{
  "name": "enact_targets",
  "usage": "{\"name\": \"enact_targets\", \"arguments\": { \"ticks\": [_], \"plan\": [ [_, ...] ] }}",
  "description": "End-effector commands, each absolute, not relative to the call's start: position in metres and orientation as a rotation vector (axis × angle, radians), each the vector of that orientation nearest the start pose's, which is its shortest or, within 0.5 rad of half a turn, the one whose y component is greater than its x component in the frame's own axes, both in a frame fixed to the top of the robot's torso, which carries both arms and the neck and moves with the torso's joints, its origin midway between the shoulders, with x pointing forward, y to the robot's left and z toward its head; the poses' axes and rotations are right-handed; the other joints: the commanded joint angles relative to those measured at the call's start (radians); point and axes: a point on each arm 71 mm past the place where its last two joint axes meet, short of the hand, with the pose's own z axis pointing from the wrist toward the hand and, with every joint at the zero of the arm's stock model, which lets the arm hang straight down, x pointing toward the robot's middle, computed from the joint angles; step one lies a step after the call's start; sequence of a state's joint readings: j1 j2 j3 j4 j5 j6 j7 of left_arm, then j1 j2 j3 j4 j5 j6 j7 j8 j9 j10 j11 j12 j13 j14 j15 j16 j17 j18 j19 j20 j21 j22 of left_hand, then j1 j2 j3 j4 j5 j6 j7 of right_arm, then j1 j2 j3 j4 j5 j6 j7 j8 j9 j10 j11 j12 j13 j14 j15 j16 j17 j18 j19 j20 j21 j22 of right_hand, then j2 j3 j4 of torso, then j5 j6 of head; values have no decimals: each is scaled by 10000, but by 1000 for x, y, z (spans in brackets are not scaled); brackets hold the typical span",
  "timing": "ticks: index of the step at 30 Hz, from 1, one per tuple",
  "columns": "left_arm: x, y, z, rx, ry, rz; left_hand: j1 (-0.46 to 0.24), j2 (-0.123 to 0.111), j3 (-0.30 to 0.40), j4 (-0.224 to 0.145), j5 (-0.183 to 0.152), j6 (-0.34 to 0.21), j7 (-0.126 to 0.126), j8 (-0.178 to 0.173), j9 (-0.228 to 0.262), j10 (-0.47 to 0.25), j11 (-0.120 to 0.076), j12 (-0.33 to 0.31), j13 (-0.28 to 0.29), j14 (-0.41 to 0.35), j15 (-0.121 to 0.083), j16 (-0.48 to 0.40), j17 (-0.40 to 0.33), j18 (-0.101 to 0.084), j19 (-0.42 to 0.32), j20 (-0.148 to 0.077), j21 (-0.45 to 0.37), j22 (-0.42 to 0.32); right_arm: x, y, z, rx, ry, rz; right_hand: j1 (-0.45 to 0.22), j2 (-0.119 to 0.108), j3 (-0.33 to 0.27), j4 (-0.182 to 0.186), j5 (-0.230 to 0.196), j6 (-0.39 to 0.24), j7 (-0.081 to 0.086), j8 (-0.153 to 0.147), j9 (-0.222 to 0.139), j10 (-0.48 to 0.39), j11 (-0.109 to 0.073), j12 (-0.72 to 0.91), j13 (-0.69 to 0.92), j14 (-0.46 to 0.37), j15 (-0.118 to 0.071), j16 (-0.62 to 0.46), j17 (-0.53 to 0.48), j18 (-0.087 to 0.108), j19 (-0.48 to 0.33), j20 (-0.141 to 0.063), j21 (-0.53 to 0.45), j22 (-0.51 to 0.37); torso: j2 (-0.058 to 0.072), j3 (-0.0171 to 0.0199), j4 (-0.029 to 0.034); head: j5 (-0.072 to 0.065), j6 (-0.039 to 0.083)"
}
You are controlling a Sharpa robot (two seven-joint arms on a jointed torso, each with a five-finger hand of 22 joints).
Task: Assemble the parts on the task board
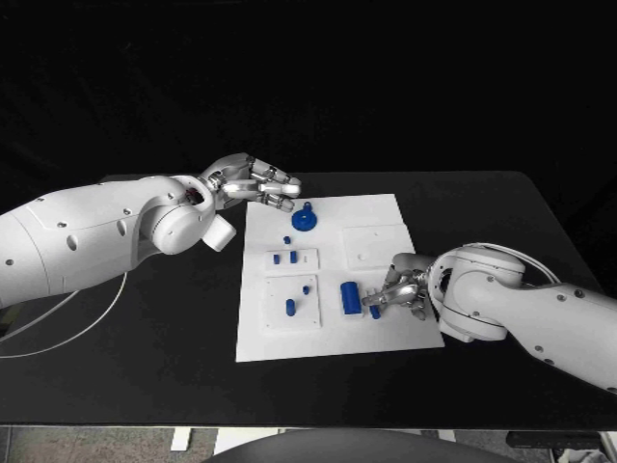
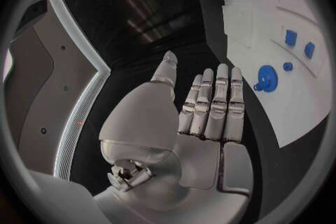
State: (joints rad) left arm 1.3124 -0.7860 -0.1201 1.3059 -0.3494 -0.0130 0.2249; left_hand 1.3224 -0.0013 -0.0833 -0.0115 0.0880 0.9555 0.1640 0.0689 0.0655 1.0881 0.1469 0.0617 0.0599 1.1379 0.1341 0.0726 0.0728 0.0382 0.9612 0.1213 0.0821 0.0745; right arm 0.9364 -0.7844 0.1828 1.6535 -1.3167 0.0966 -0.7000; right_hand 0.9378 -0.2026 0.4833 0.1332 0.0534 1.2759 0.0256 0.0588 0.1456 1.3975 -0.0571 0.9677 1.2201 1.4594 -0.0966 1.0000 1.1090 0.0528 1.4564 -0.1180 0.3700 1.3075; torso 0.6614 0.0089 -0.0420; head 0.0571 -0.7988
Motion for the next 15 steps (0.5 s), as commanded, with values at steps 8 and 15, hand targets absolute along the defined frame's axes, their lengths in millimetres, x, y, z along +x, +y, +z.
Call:
{"name": "enact_targets", "arguments": {
  "ticks": [8,15],
  "plan": [
    [528,226,-171,-6817,17796,-14061,-14,50,-27,49,-38,-52,20,-29,8,-82,6,-20,11,-80,-3,-26,8,-107,-80,11,-24,-4,435,-165,-243,1612,21946,4681,766,124,-2856,1572,-45,86,-41,69,65,72,-4,92,113,27,-78,31,111,-134,81,-61,228,535,-6,13,1,-18,30],
    [528,226,-171,-6825,17779,-14045,-20,57,-30,52,-41,-54,21,-29,8,-84,7,-20,11,-82,-2,-26,8,-106,-79,11,-24,-4,434,-169,-240,1518,21832,5082,883,116,-2793,1553,-44,100,-44,63,85,80,-10,94,141,21,-99,52,151,-125,93,-77,291,545,-20,12,-31,-28,75]
  ]
}}
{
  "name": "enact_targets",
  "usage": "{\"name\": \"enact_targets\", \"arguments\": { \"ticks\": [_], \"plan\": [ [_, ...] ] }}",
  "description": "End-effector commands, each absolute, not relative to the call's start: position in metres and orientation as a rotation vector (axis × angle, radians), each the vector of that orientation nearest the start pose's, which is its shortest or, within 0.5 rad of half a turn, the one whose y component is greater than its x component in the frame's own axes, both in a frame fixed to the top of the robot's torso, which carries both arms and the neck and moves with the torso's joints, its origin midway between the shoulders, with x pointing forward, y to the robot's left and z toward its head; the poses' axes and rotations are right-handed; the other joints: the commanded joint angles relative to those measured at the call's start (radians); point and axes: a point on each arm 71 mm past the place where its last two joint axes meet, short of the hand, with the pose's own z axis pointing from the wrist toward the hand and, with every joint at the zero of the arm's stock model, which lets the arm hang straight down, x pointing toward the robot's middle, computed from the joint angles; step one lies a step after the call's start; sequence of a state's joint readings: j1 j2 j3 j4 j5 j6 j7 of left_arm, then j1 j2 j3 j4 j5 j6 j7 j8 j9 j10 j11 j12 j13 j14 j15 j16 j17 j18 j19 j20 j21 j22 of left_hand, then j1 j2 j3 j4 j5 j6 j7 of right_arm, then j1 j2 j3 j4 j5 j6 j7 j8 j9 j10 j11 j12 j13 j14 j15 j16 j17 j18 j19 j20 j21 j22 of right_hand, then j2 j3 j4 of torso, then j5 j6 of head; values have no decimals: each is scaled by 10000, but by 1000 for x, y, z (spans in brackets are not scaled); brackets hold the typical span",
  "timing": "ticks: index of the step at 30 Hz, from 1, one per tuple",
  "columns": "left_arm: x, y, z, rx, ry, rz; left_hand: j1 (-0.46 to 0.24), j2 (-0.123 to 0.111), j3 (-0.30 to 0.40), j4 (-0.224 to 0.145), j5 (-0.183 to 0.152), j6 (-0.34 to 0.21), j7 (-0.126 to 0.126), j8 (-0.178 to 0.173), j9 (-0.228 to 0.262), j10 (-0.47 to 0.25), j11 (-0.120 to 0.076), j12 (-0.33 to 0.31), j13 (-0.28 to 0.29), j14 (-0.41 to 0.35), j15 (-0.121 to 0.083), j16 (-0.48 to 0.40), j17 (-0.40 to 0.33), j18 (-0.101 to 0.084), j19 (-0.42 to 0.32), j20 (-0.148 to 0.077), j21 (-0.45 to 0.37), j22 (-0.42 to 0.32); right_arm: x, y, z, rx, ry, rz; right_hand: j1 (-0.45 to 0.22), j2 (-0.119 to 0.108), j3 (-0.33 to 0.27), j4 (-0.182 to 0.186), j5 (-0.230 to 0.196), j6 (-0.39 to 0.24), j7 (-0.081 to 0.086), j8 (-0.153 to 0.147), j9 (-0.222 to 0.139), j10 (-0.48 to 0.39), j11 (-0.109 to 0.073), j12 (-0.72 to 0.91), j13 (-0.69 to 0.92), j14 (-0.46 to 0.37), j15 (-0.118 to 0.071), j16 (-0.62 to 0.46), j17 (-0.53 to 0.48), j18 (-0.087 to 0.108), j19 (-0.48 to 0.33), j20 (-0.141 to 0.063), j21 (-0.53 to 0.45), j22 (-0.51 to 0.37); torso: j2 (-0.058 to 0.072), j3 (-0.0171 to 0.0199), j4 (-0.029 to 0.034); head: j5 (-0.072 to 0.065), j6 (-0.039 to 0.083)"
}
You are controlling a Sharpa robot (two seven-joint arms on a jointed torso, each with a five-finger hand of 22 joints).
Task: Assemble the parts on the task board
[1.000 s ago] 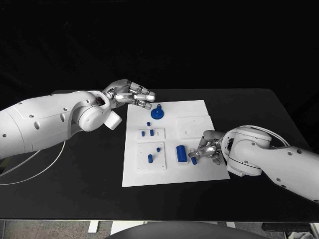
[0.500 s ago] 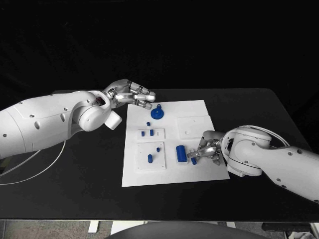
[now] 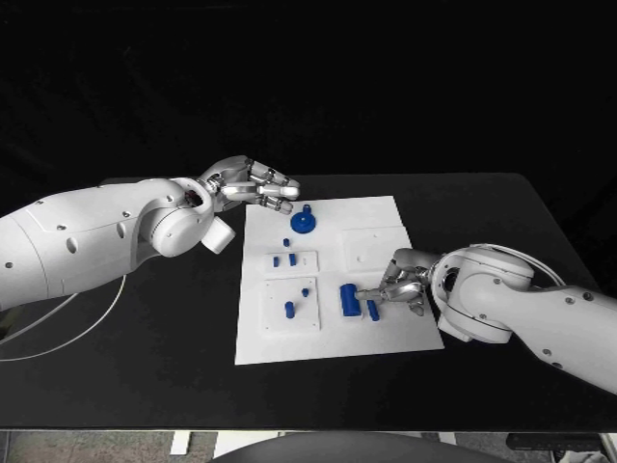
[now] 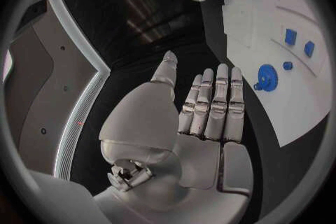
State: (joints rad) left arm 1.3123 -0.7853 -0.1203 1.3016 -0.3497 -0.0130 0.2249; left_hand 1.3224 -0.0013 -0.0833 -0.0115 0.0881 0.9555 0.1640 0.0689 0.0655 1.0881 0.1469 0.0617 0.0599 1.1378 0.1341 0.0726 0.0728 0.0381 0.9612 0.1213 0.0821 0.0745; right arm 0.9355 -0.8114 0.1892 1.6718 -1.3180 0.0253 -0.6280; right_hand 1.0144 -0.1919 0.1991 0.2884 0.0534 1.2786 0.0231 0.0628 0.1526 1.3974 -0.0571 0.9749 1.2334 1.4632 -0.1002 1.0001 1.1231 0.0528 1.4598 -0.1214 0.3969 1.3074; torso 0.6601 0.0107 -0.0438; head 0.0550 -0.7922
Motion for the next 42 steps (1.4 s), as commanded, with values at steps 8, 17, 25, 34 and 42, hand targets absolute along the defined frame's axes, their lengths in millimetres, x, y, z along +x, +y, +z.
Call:
{"name": "enact_targets", "arguments": {
  "ticks": [8,17,25,34,42],
  "plan": [
    [529,227,-171,-6834,17775,-14032,-18,70,-29,46,-42,-58,21,-27,8,-85,8,-19,12,-80,-3,-25,8,-103,-74,13,-22,-4,431,-173,-241,1213,22117,5321,612,132,545,-438,24,98,0,17,105,71,15,50,20,-16,-39,50,-7,-81,53,5,24,545,-8,17,-14,-60,82],
    [529,228,-172,-6850,17793,-14014,-12,90,-35,26,-40,-54,18,-26,9,-81,6,-20,12,-81,-3,-26,8,-101,-71,12,-21,-3,421,-178,-249,828,22671,5444,1378,253,287,-1656,540,138,-26,12,114,66,2,102,7,-22,-32,71,-33,-64,31,32,30,548,-7,6,-6,-103,84],
    [528,229,-173,-6855,17828,-14026,-12,90,-35,26,-40,-54,18,-26,9,-81,6,-20,12,-81,-3,-26,8,-101,-71,12,-21,-3,412,-178,-254,736,22843,5700,1464,324,278,-2089,533,182,-51,10,60,77,-5,136,12,-23,-32,95,-30,-67,35,31,101,559,-1,-5,-9,-116,82],
    [528,229,-173,-6856,17856,-14037,-12,90,-35,26,-40,-54,18,-26,9,-81,6,-20,12,-81,-3,-26,8,-101,-71,12,-21,-3,410,-181,-258,786,22963,5649,1466,373,302,-2120,522,192,-57,11,50,80,-10,144,13,-20,-34,107,-26,-66,35,32,106,560,5,-17,10,-153,77],
    [528,229,-174,-6862,17895,-14036,-21,132,-66,-11,-34,-53,20,-27,9,-88,7,-21,11,-88,0,-27,7,-104,-78,14,-25,-4,414,-186,-258,1124,22811,5356,1161,1310,865,-2136,-48,126,-73,9,-5,91,-45,124,11,-29,-70,82,-38,-84,35,-11,94,555,9,-12,54,-146,63]
  ]
}}
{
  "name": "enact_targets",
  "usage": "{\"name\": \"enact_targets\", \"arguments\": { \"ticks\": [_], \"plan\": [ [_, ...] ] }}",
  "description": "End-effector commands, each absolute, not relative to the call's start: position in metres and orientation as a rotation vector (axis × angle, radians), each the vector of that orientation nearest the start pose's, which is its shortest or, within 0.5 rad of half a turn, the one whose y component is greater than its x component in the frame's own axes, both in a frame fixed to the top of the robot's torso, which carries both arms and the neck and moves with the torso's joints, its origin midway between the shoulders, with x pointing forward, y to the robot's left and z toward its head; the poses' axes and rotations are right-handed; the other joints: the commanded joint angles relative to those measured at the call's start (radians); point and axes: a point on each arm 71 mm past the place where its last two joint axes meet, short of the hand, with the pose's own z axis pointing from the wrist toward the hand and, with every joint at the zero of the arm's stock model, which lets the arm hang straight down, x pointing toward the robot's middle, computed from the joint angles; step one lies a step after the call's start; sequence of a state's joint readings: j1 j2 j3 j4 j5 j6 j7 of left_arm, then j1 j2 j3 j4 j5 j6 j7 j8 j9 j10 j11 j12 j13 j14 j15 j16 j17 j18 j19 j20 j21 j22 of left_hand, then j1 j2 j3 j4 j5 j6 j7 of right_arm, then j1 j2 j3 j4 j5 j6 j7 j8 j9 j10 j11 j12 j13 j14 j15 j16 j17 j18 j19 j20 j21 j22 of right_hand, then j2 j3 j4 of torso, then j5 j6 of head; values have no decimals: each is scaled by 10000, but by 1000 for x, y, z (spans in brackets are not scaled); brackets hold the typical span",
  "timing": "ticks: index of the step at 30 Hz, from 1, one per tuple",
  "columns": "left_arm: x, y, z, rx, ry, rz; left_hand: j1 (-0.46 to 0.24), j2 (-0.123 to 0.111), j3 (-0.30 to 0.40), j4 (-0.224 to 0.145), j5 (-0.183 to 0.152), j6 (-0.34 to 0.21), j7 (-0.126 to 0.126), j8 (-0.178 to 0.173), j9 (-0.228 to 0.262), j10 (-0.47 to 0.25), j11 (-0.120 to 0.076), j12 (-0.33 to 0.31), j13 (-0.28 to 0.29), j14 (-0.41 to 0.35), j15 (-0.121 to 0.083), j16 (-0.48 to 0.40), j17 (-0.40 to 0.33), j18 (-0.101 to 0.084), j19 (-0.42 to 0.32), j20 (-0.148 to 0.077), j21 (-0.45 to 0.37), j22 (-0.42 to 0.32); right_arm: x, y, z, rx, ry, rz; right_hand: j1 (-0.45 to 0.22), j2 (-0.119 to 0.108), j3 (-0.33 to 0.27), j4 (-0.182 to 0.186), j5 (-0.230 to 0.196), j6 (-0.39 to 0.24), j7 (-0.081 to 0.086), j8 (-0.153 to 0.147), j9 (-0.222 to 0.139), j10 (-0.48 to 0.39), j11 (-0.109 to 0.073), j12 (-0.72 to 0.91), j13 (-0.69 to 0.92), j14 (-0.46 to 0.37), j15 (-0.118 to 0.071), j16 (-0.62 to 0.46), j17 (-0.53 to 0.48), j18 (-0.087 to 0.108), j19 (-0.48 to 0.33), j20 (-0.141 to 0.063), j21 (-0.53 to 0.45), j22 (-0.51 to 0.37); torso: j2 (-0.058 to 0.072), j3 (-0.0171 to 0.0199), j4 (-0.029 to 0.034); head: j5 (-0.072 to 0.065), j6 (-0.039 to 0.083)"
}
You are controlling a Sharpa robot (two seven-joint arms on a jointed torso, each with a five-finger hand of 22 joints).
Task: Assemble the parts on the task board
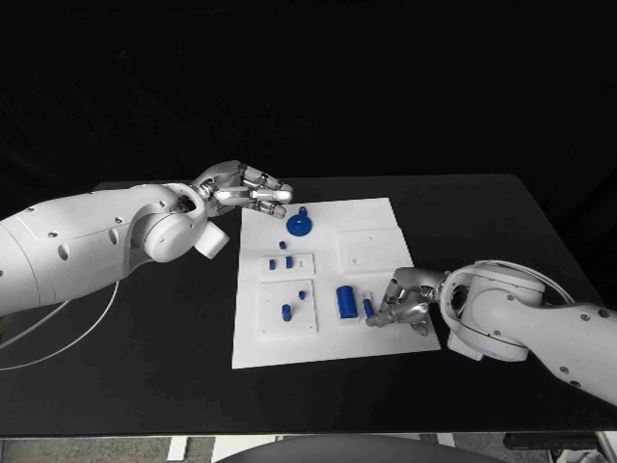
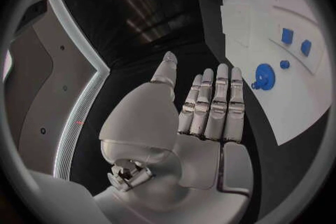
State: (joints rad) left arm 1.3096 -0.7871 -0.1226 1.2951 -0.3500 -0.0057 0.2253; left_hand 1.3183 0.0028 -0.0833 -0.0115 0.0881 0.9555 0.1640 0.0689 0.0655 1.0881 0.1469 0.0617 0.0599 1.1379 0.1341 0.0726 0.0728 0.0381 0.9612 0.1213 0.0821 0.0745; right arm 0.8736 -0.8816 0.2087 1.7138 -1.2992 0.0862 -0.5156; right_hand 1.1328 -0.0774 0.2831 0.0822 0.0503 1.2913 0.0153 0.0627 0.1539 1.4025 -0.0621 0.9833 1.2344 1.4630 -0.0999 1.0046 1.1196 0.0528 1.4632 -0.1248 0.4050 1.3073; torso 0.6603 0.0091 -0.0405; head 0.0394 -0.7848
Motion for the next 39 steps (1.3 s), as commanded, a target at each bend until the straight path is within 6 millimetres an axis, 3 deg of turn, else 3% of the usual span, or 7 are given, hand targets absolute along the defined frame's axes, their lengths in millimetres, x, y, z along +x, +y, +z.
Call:
{"name": "enact_targets", "arguments": {
  "ticks": [1,3,7,9,17,25,39],
  "plan": [
    [528,230,-174,-6863,17896,-14035,20,91,-66,-10,-34,-53,20,-28,9,-88,7,-20,11,-88,0,-27,7,-104,-78,14,-25,-4,415,-186,-257,1163,22790,5323,-103,352,-51,-304,-18,-7,19,20,-30,46,1,32,8,-22,-83,34,4,-99,-2,10,12,555,7,6,12,20,-13],
    [528,230,-174,-6866,17901,-14034,20,91,-66,-10,-34,-53,20,-28,9,-88,7,-20,11,-88,0,-27,7,-104,-78,14,-25,-4,416,-187,-257,1238,22757,5255,-55,554,28,-454,-18,-23,-16,14,-42,48,-10,27,13,-23,-80,28,5,-105,-5,7,-5,551,6,5,8,32,-22],
    [528,230,-174,-6867,17912,-14036,20,91,-66,-10,-34,-53,20,-28,9,-88,7,-20,11,-88,0,-27,7,-104,-78,14,-25,-4,419,-188,-257,1348,22706,5189,-208,716,340,-849,-22,-50,-16,18,-76,54,-13,17,37,-25,-85,5,7,-115,-1,-4,20,555,7,3,-9,51,-33],
    [528,230,-175,-6869,17913,-14034,20,91,-66,-10,-34,-53,20,-28,9,-88,7,-20,11,-88,0,-27,7,-104,-78,14,-25,-4,419,-188,-257,1392,22678,5178,-313,816,443,-849,-19,-45,-14,18,-82,61,-15,22,46,-15,-84,13,16,-117,-3,-4,25,555,8,4,-14,60,-38],
    [528,230,-175,-6878,17921,-14017,20,91,-66,-10,-34,-53,20,-28,9,-88,7,-20,11,-88,0,-27,7,-104,-78,14,-25,-4,422,-189,-258,1534,22625,5082,-447,776,949,-1347,-19,-40,-13,23,-92,73,-14,-3,80,-7,-84,-1,29,-116,-12,-3,21,554,6,3,3,81,-64],
    [527,230,-175,-6881,17929,-14011,20,91,-66,-10,-34,-53,20,-28,9,-88,7,-20,11,-88,0,-27,7,-104,-78,14,-25,-4,422,-188,-258,1554,22600,5126,-671,624,1067,-1426,-20,-2,-25,25,-79,93,-18,-8,103,-3,-83,-5,41,-115,-12,1,38,555,-1,2,-27,107,-72],
    [528,230,-175,-6879,17947,-14011,16,112,-85,-17,-29,-46,17,-28,9,-79,4,-21,11,-91,0,-26,7,-103,-81,13,-24,-3,428,-184,-266,1791,22906,4756,-620,681,1102,-1526,-19,7,-33,23,-73,105,-20,-8,120,2,-72,-22,30,-127,-25,9,-10,545,10,11,-15,104,-93]
  ]
}}
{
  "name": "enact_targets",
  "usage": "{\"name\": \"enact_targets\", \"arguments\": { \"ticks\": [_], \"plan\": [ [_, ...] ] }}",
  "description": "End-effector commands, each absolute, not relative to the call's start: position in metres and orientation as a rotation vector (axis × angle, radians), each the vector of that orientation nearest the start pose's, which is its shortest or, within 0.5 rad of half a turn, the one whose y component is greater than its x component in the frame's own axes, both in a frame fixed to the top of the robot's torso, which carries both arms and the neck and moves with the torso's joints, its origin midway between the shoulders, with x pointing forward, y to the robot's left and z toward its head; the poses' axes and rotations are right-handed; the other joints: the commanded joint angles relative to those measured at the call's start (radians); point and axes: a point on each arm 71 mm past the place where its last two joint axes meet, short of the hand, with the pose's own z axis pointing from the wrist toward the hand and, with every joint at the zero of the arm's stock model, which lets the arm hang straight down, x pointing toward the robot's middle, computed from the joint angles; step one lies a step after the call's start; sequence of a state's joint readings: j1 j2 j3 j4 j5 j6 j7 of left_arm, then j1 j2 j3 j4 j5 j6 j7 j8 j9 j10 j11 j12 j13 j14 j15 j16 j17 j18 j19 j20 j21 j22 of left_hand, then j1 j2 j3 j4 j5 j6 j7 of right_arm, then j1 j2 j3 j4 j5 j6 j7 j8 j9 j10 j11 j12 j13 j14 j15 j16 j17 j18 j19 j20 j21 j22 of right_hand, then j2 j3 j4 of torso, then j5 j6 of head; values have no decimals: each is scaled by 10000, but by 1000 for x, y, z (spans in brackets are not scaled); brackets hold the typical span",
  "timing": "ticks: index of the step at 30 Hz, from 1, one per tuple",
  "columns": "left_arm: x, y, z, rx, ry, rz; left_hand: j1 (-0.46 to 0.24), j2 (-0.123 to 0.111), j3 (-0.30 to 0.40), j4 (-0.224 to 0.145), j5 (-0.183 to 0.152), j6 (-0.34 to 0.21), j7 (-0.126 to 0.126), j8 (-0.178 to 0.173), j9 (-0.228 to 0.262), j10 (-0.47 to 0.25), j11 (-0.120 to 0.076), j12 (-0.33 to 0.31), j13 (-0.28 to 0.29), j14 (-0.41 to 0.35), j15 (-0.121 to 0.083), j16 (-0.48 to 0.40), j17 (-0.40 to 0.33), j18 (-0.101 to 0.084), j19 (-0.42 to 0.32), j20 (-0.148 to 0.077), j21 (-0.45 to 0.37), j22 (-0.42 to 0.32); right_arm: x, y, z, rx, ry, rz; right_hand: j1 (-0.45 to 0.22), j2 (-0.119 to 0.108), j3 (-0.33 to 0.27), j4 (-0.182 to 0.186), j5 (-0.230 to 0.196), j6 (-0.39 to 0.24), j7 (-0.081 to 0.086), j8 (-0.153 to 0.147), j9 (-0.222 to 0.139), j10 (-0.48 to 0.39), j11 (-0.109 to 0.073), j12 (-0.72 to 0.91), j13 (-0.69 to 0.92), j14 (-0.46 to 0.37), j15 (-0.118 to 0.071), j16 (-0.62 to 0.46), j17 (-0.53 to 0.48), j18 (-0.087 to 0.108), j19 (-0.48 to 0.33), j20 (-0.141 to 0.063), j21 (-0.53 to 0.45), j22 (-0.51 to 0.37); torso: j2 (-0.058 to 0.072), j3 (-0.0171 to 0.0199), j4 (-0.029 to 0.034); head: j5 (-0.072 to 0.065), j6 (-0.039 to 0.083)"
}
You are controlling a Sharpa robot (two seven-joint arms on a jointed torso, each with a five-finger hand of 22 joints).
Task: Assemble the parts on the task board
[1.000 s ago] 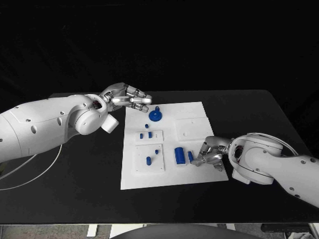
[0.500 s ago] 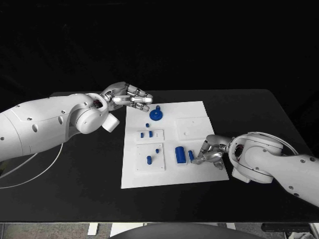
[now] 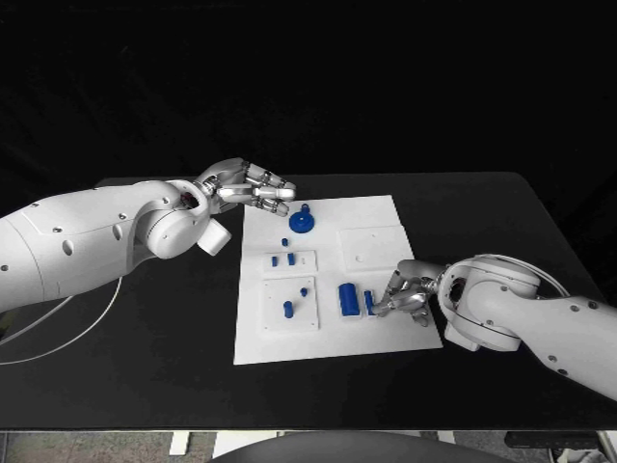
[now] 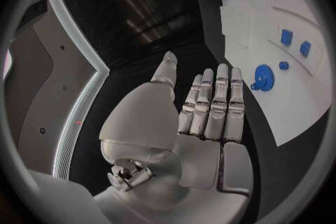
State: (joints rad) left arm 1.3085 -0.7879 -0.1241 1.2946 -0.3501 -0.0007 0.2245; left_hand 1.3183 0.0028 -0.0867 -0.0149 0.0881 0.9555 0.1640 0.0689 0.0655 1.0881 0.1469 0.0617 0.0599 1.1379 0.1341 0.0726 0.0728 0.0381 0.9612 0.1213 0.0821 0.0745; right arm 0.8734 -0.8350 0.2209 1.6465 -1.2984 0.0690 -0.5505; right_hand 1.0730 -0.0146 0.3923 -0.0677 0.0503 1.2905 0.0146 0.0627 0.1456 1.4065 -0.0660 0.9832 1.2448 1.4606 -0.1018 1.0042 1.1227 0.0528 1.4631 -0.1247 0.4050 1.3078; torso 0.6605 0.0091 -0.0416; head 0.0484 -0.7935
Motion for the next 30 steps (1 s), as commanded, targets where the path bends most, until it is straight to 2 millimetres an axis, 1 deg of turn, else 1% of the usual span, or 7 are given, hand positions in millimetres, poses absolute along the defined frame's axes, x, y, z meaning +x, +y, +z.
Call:
{"name": "enact_targets", "arguments": {
  "ticks": [1,16,21,24,26,27,30],
  "plan": [
    [528,230,-175,-6880,17948,-14010,16,113,-51,17,-29,-46,17,-28,9,-79,4,-21,11,-92,0,-26,7,-103,-80,13,-24,-3,428,-183,-266,1794,22934,4754,-34,62,28,-72,-19,13,-26,21,11,67,22,-10,18,23,-51,-29,-10,-128,-26,9,-21,538,9,11,-6,16,-6],
    [527,230,-175,-6883,17939,-14002,16,113,-51,17,-29,-46,17,-28,9,-79,4,-21,11,-92,0,-26,7,-103,-80,13,-24,-3,430,-184,-268,1938,22928,4793,-359,31,77,-146,-16,6,-10,21,72,68,41,-17,20,24,-34,-36,-47,-108,-30,34,-48,532,-1,12,-10,3,-5],
    [528,231,-175,-6908,17911,-13975,26,107,-58,13,-22,-51,19,-30,8,-79,7,-21,11,-94,2,-27,7,-106,-85,15,-26,-4,429,-188,-265,2578,22672,5674,-1658,-537,-888,989,-23,39,54,28,66,67,104,-51,0,10,10,-112,-108,-124,-78,51,-316,476,-32,-6,-5,-27,6],
    [529,233,-175,-6969,17846,-13957,26,107,-58,13,-22,-51,19,-30,8,-79,7,-21,11,-94,2,-27,7,-106,-85,15,-26,-4,432,-191,-259,3029,22079,6456,-1058,-651,-2495,1936,-13,-50,71,20,126,46,121,-110,-34,14,23,-193,-173,-113,-105,69,-521,433,-53,-22,0,-33,73],
    [530,234,-174,-7012,17645,-13990,23,85,-56,9,-29,-59,21,-28,9,-83,8,-20,12,-98,3,-26,7,-108,-93,17,-29,-5,436,-193,-250,3475,21288,7284,-701,-314,-3805,2112,1065,-170,95,26,230,3,154,-152,-87,-5,49,-254,-243,-72,-122,109,-694,410,-70,-26,2,-37,106],
    [531,234,-173,-7010,17466,-14022,45,104,-41,-2,-7,-43,14,-21,12,-68,2,-16,13,-84,-3,-20,10,-106,-89,15,-27,-4,439,-194,-246,3733,20822,7704,-64,390,-5266,2164,1168,-309,118,-12,344,-54,227,-158,-165,4,131,-313,-330,1,-119,181,-941,376,-88,-34,-5,-45,131],
    [531,233,-170,-6938,16913,-14148,195,182,-74,-222,181,18,-7,-31,8,13,-27,-22,9,-9,-31,-16,12,-132,-74,-14,-26,-6,450,-199,-231,4387,19424,8797,246,799,-6036,1914,1551,-776,267,32,213,-160,272,-295,-375,-46,156,-471,-482,40,-203,214,-1448,280,-137,-66,-32,-20,233]
  ]
}}
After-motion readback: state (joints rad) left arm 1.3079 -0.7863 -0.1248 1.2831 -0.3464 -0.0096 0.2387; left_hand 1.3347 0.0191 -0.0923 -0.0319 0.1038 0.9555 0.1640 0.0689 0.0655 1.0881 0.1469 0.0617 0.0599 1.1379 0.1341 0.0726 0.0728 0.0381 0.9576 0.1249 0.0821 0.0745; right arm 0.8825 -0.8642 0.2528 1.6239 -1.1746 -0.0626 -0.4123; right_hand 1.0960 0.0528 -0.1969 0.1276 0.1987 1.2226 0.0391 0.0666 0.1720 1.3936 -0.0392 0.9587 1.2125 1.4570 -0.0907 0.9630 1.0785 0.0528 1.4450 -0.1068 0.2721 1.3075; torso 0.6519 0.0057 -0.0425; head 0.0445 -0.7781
